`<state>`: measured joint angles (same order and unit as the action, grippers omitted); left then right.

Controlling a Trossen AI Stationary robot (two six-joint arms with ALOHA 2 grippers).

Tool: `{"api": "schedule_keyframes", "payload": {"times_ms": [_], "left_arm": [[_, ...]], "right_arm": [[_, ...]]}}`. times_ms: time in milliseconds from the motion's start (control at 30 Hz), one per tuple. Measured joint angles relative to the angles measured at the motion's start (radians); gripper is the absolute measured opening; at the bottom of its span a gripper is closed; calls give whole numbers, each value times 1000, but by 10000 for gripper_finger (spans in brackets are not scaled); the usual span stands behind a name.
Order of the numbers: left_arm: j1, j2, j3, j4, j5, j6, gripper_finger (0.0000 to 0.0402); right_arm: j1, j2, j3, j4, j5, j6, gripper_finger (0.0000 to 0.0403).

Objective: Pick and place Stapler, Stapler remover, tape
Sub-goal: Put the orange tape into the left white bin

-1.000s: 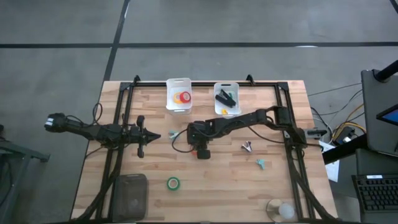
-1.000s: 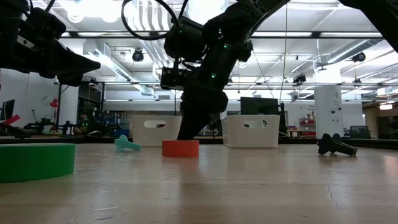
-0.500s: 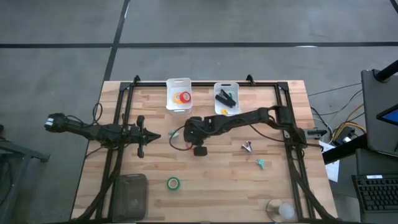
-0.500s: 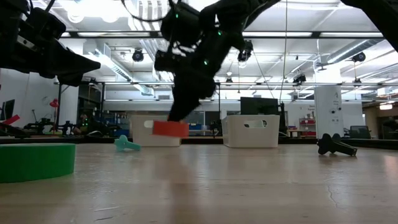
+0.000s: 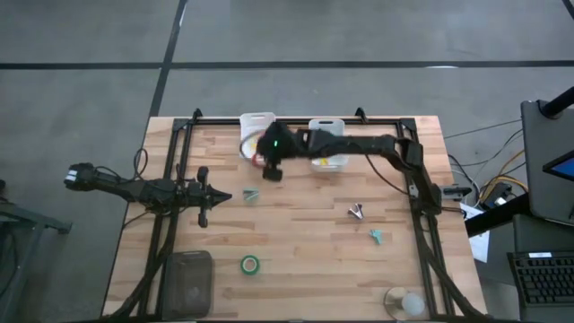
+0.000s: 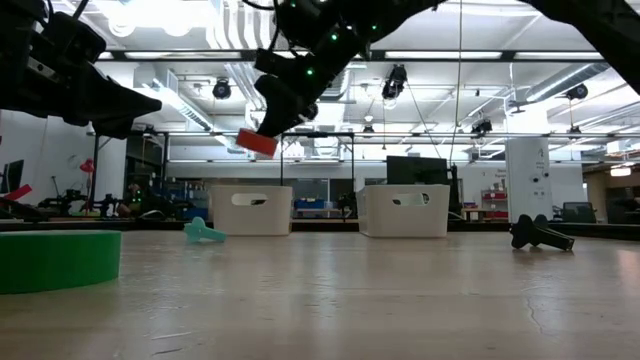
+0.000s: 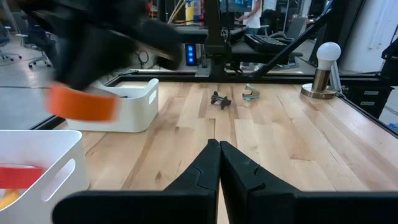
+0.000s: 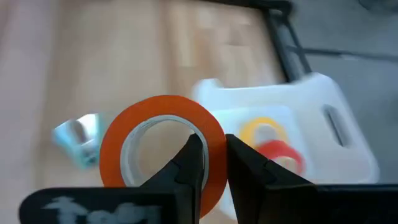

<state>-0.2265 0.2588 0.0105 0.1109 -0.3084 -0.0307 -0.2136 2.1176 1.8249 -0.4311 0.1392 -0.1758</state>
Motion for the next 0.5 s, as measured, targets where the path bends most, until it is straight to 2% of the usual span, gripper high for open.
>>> {"api": "schedule_keyframes", "payload": {"times_ms": [233,500], "left_arm": [[0,0,0,0,0,0,12],[0,0,0,-1,0,0,12]], "right_arm": [[-128,0,8,81,-21,169,54],[-197,50,4,121,-69,225,54]]}}
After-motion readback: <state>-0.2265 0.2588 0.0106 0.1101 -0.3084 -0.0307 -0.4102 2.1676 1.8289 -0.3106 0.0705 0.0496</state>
